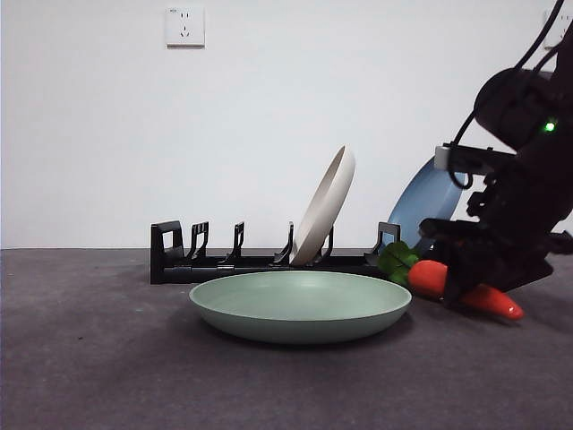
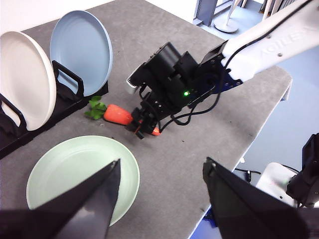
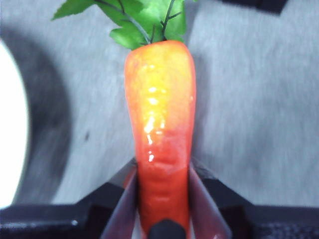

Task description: Take the green plate from the plate rack,put the plate on the table,take the carrot from the table,put the carrot in the plate

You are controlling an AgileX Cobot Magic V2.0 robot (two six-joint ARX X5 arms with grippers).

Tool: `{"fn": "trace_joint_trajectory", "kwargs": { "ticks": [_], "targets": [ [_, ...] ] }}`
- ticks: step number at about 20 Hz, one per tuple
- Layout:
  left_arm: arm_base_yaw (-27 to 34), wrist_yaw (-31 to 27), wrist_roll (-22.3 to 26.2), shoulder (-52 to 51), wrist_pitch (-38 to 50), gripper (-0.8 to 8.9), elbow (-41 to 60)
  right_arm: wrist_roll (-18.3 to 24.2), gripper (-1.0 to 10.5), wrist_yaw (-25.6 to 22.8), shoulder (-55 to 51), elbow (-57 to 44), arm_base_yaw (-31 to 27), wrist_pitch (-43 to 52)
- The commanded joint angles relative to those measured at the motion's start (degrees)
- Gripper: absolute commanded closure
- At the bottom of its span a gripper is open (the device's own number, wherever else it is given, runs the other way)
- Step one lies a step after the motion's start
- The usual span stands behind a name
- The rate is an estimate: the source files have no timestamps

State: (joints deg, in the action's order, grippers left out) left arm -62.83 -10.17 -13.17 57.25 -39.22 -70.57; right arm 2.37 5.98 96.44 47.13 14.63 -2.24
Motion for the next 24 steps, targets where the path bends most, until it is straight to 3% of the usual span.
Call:
{"fn": "trace_joint_trajectory", "kwargs": {
  "ticks": [1, 3, 6, 12, 20, 22, 24],
  "targets": [
    [-0.24, -0.24, -0.37, 0.0, 0.13, 5.3, -0.07, -0.35, 9.6, 0.31, -5.42, 0.02, 0.76, -2.86],
    [-0.2, -0.24, -0.35, 0.02, 0.15, 5.3, -0.07, -1.07, 9.6, 3.1, -12.0, 0.02, 2.69, -6.58],
    [-0.2, -0.24, -0.35, 0.02, 0.13, 5.3, -0.07, -4.04, 9.6, 3.04, -15.8, 0.02, 9.81, -6.73],
    [-0.2, -0.11, -0.37, 0.02, 0.02, 5.3, -0.07, -7.5, 9.6, 0.83, -6.36, 0.02, 22.21, 1.33],
    [-0.2, -0.15, -0.44, 0.02, -2.51, 5.3, -0.07, -7.48, 9.6, -1.92, 5.27, 0.02, 24.44, 9.53],
    [-0.2, -0.13, -0.5, 0.02, -2.69, 5.3, -0.07, -7.45, 8.9, -1.62, 5.68, 0.02, 24.44, 9.51],
    [-0.2, -0.13, -0.61, 0.02, -3.06, 5.3, -0.07, -7.45, 6.5, -1.64, 5.66, 0.02, 24.46, 9.49]
  ]
}}
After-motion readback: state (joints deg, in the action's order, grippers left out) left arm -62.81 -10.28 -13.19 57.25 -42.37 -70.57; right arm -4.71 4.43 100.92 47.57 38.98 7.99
